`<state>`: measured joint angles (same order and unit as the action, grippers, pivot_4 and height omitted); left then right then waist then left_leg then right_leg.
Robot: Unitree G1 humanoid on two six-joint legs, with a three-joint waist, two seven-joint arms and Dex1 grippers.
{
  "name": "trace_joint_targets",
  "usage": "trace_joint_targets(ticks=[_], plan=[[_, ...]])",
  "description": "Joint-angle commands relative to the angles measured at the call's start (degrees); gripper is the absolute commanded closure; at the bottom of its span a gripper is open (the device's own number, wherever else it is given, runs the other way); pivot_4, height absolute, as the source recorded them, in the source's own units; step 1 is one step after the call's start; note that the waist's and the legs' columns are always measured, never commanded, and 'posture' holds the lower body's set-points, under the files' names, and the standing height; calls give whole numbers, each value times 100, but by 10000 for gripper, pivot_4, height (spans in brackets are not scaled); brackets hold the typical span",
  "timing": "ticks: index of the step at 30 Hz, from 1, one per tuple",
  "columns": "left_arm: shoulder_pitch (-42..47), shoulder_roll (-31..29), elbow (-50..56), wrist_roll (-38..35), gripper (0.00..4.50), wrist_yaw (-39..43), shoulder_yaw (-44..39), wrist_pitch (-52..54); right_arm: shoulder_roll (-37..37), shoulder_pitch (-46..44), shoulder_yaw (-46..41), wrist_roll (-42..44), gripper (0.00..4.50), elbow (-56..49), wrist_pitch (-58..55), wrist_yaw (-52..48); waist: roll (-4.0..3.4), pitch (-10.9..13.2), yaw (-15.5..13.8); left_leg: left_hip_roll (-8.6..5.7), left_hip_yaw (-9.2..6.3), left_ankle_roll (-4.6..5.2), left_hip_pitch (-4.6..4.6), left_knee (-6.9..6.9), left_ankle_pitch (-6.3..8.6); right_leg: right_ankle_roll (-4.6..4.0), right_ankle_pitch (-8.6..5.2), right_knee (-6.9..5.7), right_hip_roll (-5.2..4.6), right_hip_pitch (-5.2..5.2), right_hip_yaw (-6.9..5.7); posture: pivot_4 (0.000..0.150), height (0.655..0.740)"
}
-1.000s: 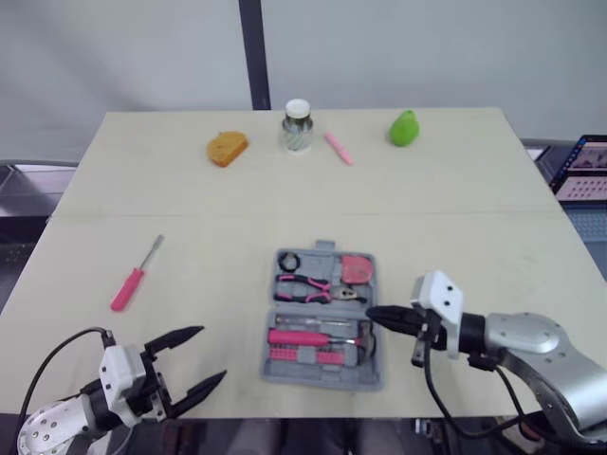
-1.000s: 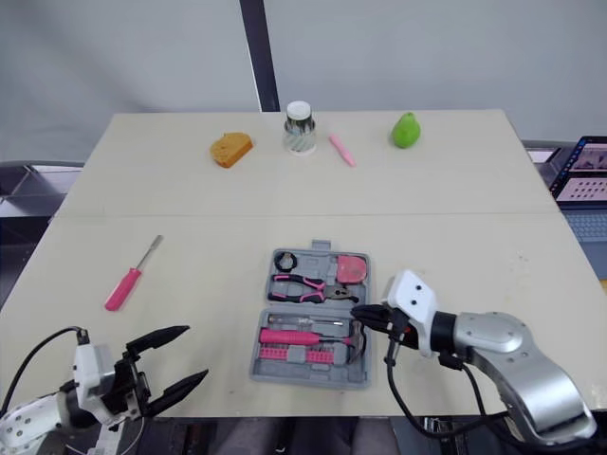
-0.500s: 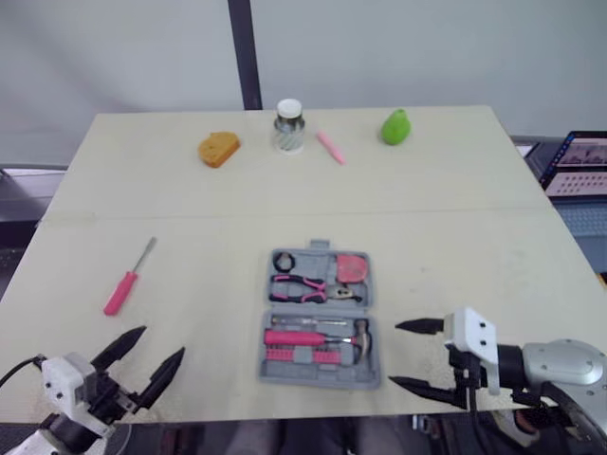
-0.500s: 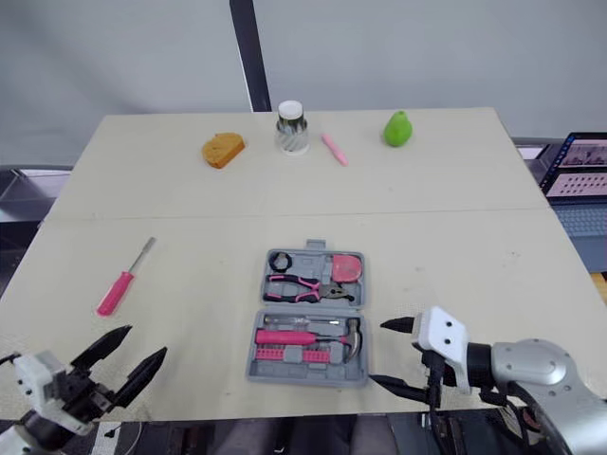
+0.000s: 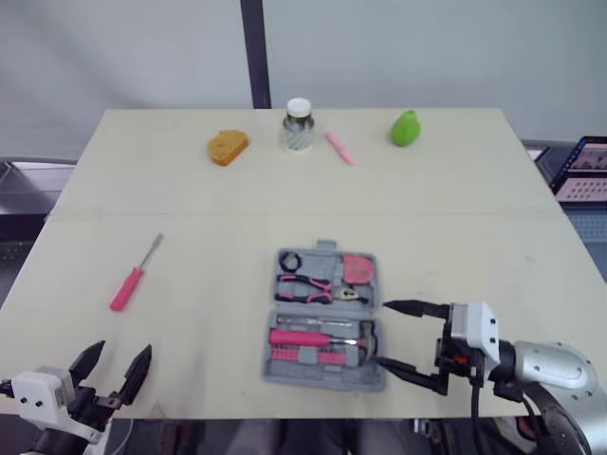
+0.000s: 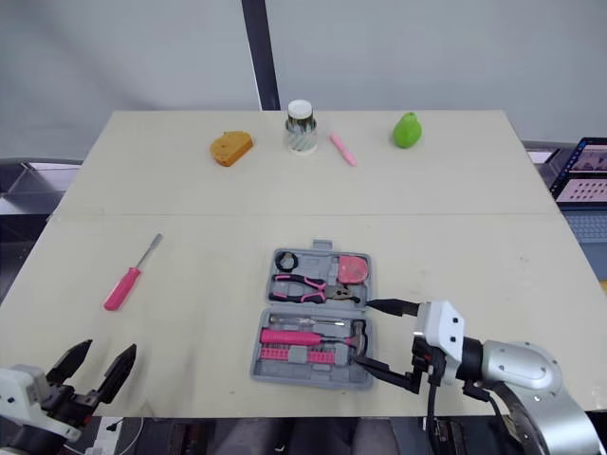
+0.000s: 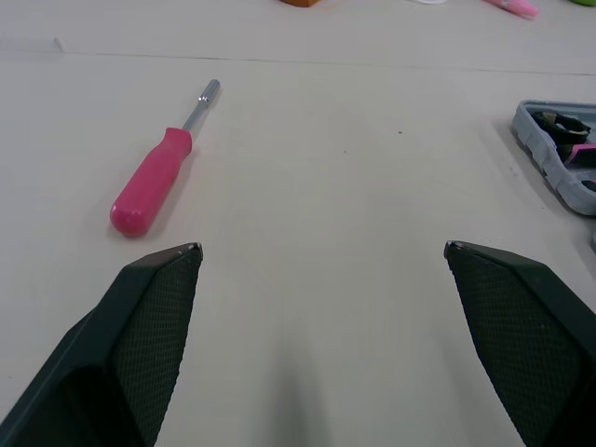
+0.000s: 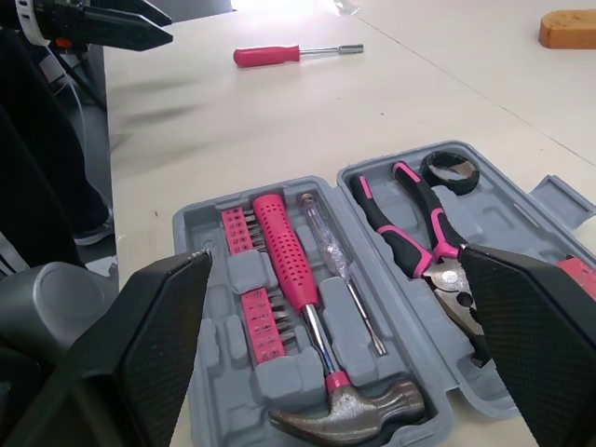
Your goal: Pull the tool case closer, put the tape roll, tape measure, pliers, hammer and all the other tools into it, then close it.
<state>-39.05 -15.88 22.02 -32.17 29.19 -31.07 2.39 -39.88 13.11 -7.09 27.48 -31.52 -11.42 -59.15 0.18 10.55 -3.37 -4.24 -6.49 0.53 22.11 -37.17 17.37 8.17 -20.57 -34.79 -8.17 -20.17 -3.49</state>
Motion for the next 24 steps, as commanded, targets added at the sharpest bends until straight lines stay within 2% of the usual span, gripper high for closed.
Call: trace_joint_targets(ticks=[1,5,12,16,19,22,24], plan=[[-37,18,203,-1,0,-232,-161,78,5,-16,28,158,217,-116,44,-19,0,0,7,1,1,0,0,0,0,0,0,0,1,-1,2,1500,7400],[33,-50,276,19,0,-401,-193,206,-61,-61,154,-57,217,-215,-10,117,0,0,7,3,8,-1,2,2,1,0,1,-3,4,-12,12,1500,7400],[261,-135,473,77,0,-668,-176,425,-17,-247,141,510,217,-268,-398,104,1,0,9,4,25,-1,3,-2,1,2,4,-17,6,-25,36,1500,7400],[353,-208,471,85,0,-672,-234,464,-57,-275,161,510,217,-307,-339,74,1,0,21,6,34,0,3,0,1,3,6,-17,9,-31,47,1500,7400],[467,-317,422,86,0,-678,-310,504,-44,-260,169,565,217,-321,-353,67,-3,0,69,-15,0,4,10,2,-4,2,4,-16,-1,-9,-5,1500,7400],[685,-721,387,247,0,-771,-465,748,-58,-239,152,641,217,-327,-391,62,-8,2,117,-113,-152,16,12,9,-36,25,-23,-13,-52,70,-142,1500,7400],[886,-1130,288,206,0,-822,-622,1160,-86,-268,137,707,217,-313,-454,58,-5,2,42,-88,-159,-1,9,6,-45,24,-25,-22,-43,53,-106,1500,7400]])
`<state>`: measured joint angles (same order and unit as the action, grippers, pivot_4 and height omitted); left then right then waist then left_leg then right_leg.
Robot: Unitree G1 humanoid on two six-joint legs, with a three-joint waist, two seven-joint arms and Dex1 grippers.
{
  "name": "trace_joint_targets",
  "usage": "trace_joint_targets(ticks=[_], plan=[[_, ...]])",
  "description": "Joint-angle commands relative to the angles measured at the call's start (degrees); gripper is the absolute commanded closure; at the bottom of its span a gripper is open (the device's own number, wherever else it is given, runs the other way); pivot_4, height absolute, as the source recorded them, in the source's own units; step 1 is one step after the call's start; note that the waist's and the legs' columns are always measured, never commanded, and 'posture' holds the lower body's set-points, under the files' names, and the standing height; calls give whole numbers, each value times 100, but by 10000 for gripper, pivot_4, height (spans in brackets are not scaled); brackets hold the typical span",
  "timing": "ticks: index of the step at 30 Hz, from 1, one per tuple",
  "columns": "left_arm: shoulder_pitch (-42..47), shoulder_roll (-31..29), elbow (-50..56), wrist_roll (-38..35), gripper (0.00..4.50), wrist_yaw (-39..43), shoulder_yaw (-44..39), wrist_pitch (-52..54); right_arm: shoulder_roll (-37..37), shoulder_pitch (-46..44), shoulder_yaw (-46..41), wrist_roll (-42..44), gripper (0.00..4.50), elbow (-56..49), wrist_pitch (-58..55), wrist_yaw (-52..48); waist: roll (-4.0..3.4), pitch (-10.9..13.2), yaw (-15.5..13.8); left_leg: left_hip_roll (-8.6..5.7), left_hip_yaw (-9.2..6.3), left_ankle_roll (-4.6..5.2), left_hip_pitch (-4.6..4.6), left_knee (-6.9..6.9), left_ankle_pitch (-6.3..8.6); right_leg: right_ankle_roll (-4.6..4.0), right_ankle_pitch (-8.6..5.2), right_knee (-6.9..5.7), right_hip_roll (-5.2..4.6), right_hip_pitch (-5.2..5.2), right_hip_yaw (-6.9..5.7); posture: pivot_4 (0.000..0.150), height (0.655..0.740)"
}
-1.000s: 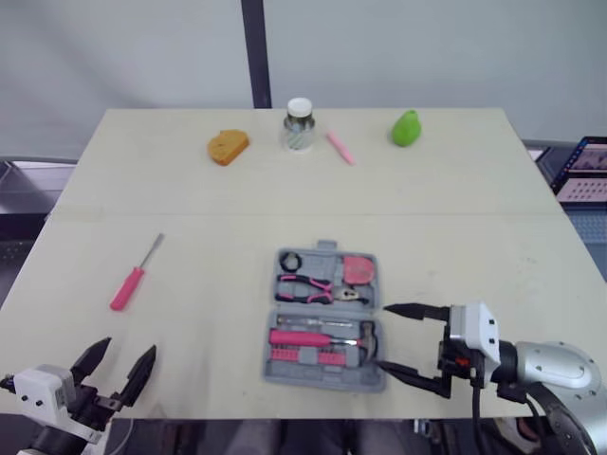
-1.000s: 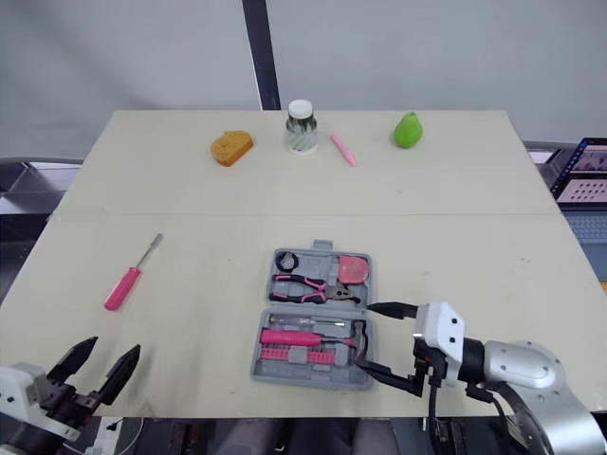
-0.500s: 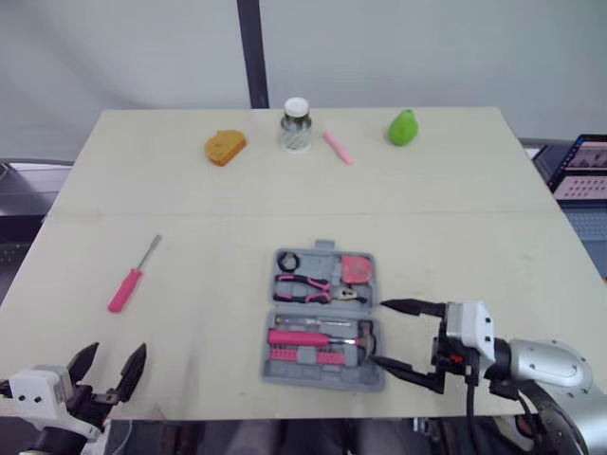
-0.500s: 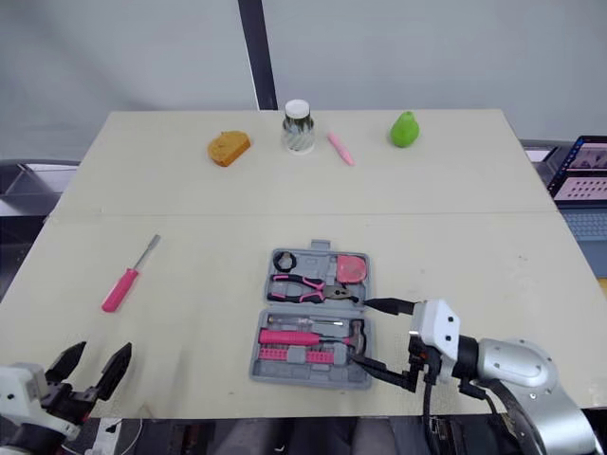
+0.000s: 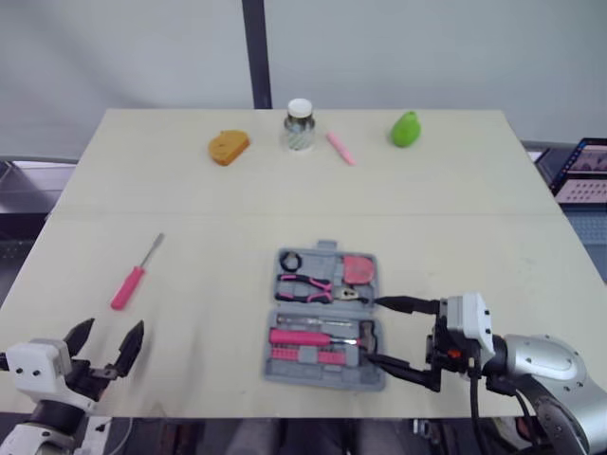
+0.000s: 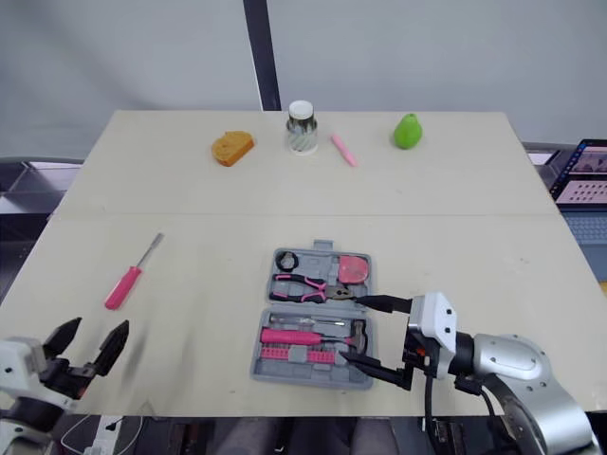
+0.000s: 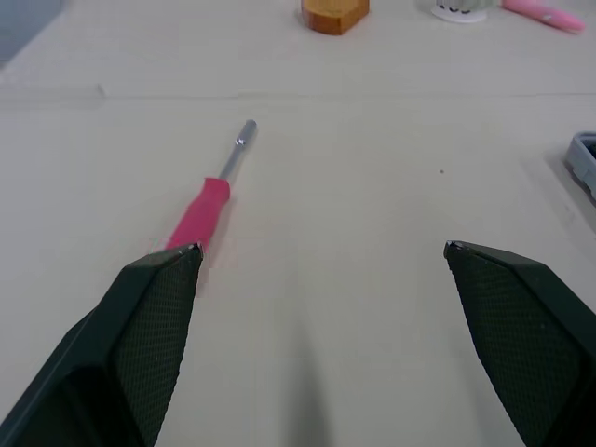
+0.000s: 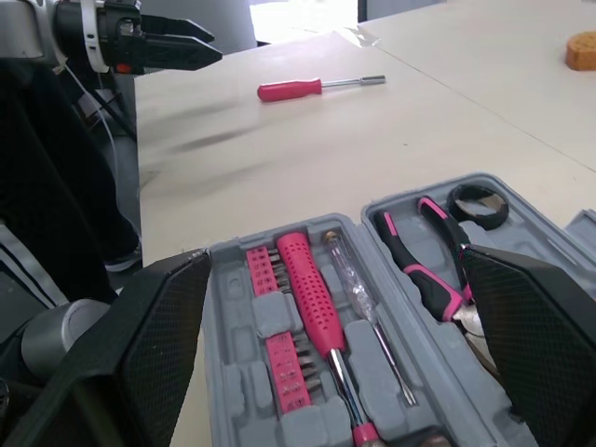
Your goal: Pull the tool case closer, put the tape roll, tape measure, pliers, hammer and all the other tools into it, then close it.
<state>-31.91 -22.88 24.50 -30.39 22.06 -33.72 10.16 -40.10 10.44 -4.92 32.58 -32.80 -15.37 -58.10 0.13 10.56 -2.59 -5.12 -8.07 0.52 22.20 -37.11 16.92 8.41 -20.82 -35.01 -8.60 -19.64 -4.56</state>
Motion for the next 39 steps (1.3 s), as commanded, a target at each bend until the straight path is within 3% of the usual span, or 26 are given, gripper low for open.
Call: trace_joint_targets(ticks=[1,6,15,25,39], plan=[[306,-697,-41,28,0,-65,-433,550,-89,-20,-84,219,217,-177,-70,-67,-1,0,-54,8,11,-5,-1,1,-2,-1,0,-5,5,-7,15,1500,7400],[1015,-1863,-512,-157,0,104,-584,1764,-133,-113,-59,239,217,-142,-40,-130,-1,0,-43,20,40,-8,-6,4,2,-4,0,-16,9,-24,51,1500,7400],[2769,-2918,-2205,380,0,304,433,2868,-89,-20,-16,129,217,-268,-88,105,-1,0,43,36,119,-8,-6,9,3,-5,-1,-62,19,-87,135,1500,7400],[4521,-2946,-4293,1183,0,816,1715,2608,-142,341,-228,94,217,-545,-101,358,5,-4,129,47,141,-13,-7,11,3,-6,-1,-87,27,-106,164,1500,7400],[5263,-2690,-5605,1756,0,1208,2291,2203,-174,696,-411,131,217,-805,-195,582,15,-10,120,50,153,-12,-8,4,3,-6,-1,-97,28,-112,173,1500,7400]])
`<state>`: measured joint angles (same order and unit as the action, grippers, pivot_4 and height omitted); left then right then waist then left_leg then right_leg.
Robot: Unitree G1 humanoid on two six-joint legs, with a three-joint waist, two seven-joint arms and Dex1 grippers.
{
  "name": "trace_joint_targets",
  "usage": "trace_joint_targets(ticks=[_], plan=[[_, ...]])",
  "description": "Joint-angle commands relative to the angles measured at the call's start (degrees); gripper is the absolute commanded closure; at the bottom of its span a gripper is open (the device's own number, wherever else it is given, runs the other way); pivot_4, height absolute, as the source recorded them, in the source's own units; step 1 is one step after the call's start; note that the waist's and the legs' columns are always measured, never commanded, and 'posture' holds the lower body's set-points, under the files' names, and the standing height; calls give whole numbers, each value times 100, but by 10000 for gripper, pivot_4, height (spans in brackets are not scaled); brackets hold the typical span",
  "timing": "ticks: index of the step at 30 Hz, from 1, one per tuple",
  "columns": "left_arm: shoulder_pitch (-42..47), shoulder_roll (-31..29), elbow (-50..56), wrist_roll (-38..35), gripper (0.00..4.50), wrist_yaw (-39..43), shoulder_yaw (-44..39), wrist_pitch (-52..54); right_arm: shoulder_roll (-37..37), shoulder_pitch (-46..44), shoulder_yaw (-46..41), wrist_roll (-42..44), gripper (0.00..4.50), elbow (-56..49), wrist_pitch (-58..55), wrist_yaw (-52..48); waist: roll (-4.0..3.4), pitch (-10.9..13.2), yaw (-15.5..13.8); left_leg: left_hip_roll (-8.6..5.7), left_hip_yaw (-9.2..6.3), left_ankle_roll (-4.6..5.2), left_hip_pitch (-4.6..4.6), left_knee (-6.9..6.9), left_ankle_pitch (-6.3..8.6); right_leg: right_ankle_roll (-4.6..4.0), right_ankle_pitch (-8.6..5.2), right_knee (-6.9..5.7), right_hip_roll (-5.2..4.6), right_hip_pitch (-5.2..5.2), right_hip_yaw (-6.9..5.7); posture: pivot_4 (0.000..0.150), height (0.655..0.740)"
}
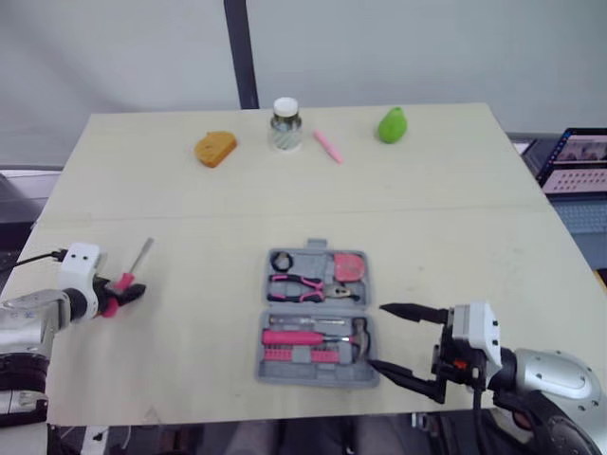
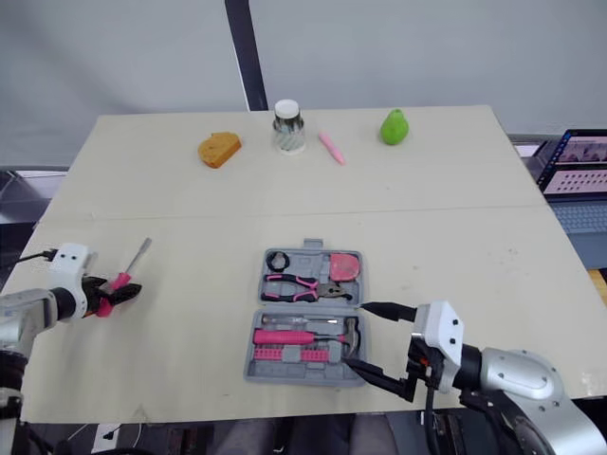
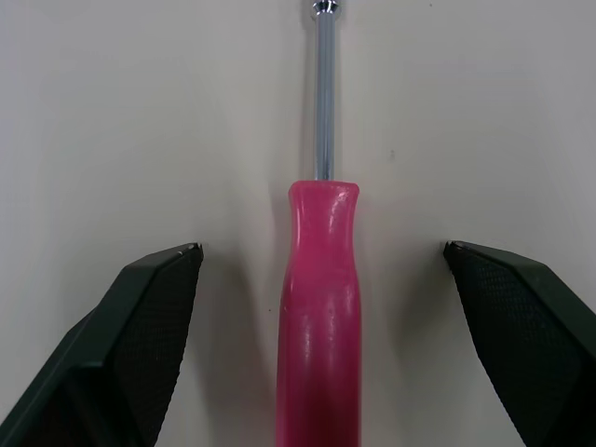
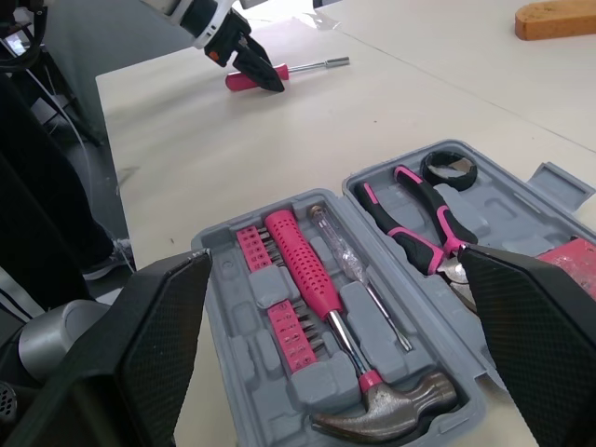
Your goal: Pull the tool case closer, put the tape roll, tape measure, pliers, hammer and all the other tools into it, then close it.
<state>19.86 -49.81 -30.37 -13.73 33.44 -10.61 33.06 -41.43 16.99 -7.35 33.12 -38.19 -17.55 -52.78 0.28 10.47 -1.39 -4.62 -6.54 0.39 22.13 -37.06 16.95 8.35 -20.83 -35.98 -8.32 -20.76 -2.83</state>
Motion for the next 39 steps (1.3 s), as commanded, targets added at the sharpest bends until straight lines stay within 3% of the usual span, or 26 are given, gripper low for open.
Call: trace_joint_targets(ticks=[1,12,15,21,22,31,36,39], plan=[[109,14,-151,127,0,94,10,-108,-42,39,-169,75,217,-264,21,52,0,0,0,0,0,0,0,-1,0,0,0,0,0,0,0,1500,7400],[11,152,-114,168,0,195,5,-188,-45,47,-174,81,217,-229,8,57,1,-2,-5,-2,1,1,-2,-3,0,0,0,-4,-2,2,1,1500,7400],[11,174,-115,172,7756,225,1,-202,-58,45,-173,82,0,-216,3,41,2,-3,-9,-3,1,1,-3,-4,0,0,0,-4,-3,3,1,1500,7400],[3,185,-110,186,37253,269,-4,-241,-93,105,-192,93,0,-208,18,22,3,-5,-6,-3,3,2,-5,-4,-1,0,0,-5,-3,4,1,1500,7400],[-1,187,-106,187,39379,270,-4,-238,-93,123,-190,91,0,-214,19,22,3,-5,-6,-3,2,2,-5,-4,-1,0,0,-5,-3,4,1,1500,7400],[-303,122,336,153,39219,307,-129,-292,-95,248,-230,85,0,-242,56,12,2,-6,0,-2,3,2,-6,-3,0,0,0,-8,-3,4,3,1500,7400],[-847,-9,1393,-227,39219,767,-412,-57,-103,319,-306,67,0,-230,166,-67,3,-6,5,1,3,2,-5,-3,0,0,0,-6,-3,4,4,1500,7400],[-1389,-114,2562,-796,39219,1377,-580,435,-72,317,-340,91,0,-135,352,-245,4,-6,8,6,2,2,-4,-3,0,0,0,-4,-3,7,14,1500,7400]])
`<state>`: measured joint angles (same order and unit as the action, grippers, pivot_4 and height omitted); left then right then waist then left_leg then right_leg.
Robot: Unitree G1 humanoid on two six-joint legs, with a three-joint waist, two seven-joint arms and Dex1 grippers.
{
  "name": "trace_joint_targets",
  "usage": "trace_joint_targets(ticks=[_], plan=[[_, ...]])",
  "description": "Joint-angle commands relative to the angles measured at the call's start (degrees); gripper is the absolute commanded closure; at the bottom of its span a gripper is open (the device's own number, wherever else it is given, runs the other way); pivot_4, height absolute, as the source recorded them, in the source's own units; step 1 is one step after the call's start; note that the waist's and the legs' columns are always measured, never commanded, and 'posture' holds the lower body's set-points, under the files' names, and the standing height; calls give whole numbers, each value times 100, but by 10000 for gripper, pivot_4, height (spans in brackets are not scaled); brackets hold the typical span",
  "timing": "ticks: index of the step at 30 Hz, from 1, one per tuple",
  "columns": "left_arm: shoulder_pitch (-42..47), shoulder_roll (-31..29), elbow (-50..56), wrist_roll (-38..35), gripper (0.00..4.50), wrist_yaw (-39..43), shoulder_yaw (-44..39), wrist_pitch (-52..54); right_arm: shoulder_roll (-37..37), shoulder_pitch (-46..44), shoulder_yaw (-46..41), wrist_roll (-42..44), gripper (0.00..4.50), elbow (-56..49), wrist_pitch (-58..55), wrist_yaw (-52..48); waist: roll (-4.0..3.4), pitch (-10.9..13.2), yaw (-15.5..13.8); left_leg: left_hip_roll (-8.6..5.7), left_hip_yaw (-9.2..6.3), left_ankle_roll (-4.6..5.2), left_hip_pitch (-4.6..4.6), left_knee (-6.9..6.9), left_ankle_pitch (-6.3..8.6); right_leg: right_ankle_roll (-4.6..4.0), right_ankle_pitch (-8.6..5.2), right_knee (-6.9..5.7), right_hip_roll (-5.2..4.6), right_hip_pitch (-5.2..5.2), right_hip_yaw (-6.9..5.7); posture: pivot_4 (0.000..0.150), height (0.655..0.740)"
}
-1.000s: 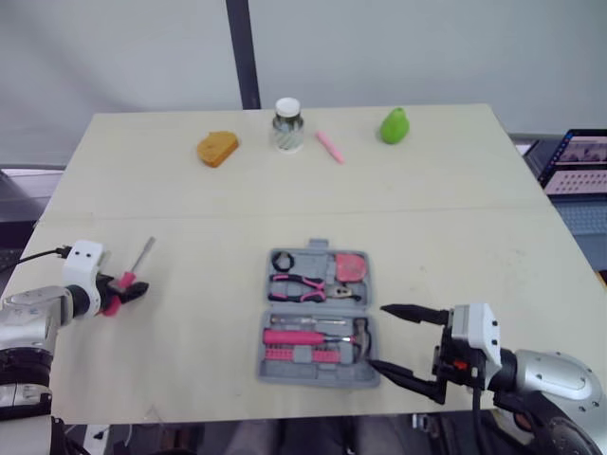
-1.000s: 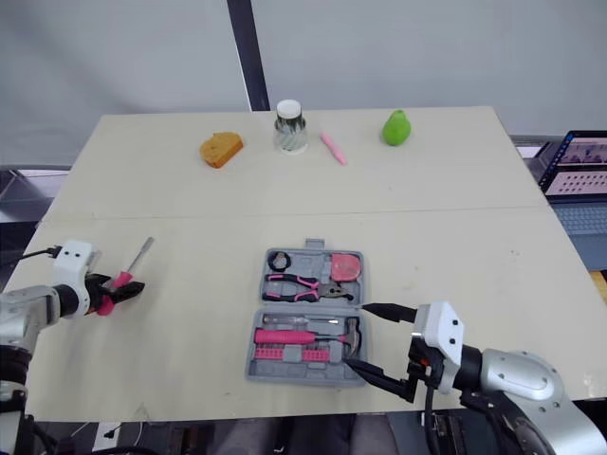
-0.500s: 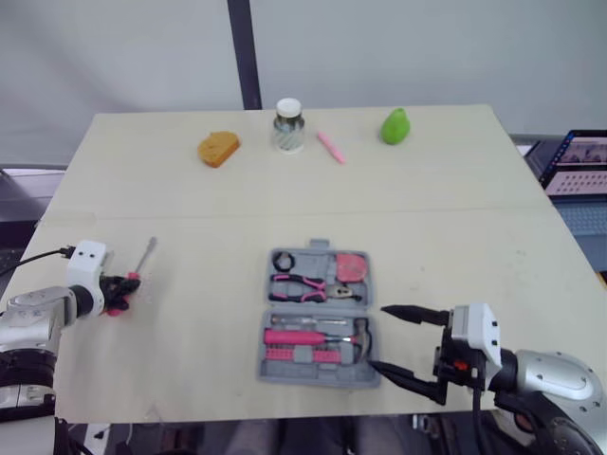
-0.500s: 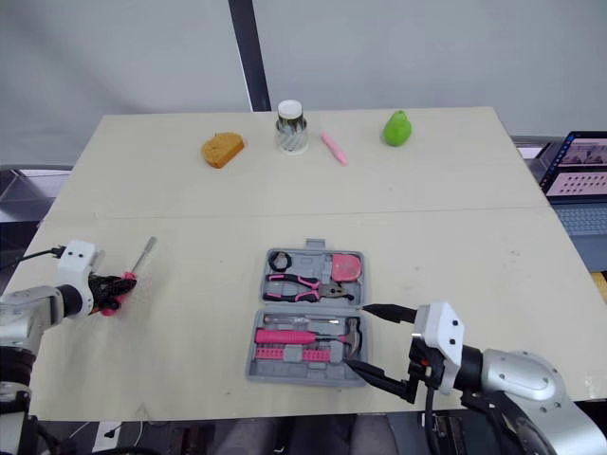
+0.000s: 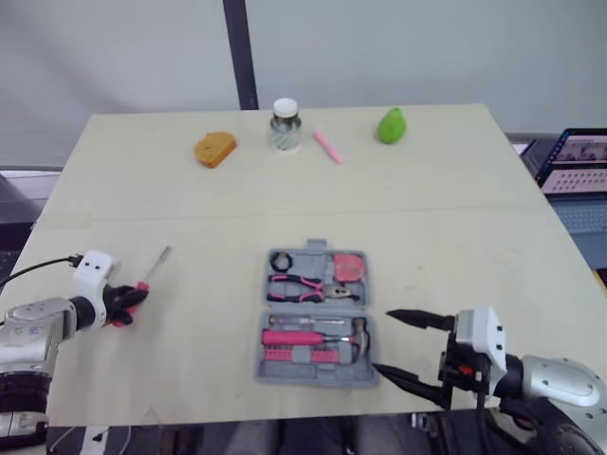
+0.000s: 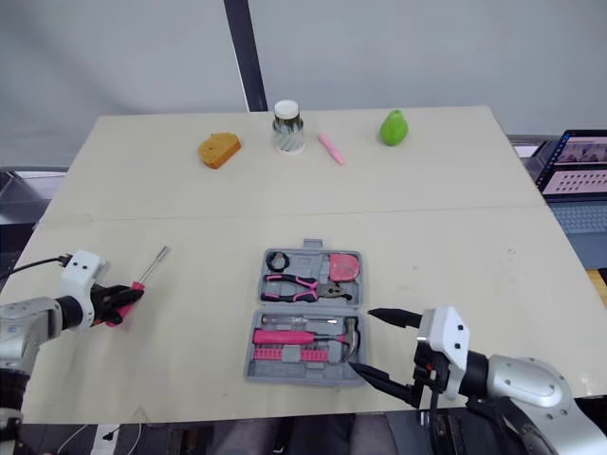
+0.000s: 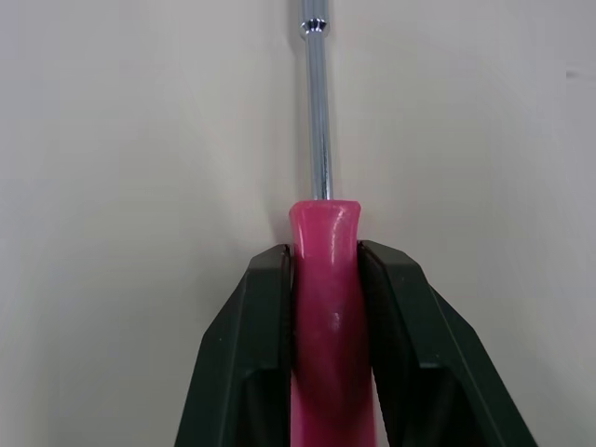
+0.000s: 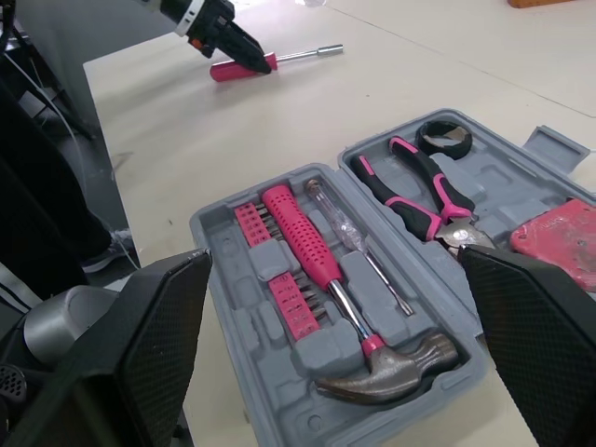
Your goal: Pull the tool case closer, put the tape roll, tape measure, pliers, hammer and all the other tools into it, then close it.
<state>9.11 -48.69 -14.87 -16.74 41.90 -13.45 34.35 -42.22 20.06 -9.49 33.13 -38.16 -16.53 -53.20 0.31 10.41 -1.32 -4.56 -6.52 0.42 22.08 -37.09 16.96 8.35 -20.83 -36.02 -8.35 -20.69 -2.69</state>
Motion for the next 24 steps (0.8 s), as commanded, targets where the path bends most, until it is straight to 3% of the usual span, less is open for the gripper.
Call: trace_joint_targets(ticks=[1,8,24], plan=[[-430,-253,1248,-606,39219,645,-325,404,9,5,-127,95,0,-115,280,-230,1,0,3,2,-1,0,2,-1,0,-1,0,2,0,-2,6,1500,7400],[-905,-547,2405,-1153,39219,1289,-333,821,-40,-94,-110,62,0,7,348,-338,1,0,-2,4,0,-1,0,-1,1,-4,-1,15,-3,0,30,1500,7400],[-91,-565,4234,-1440,39219,1758,1198,1167,-21,-211,-81,22,0,51,446,-373,1,0,-3,6,6,0,1,1,1,-5,-2,16,6,0,29,1500,7400]])
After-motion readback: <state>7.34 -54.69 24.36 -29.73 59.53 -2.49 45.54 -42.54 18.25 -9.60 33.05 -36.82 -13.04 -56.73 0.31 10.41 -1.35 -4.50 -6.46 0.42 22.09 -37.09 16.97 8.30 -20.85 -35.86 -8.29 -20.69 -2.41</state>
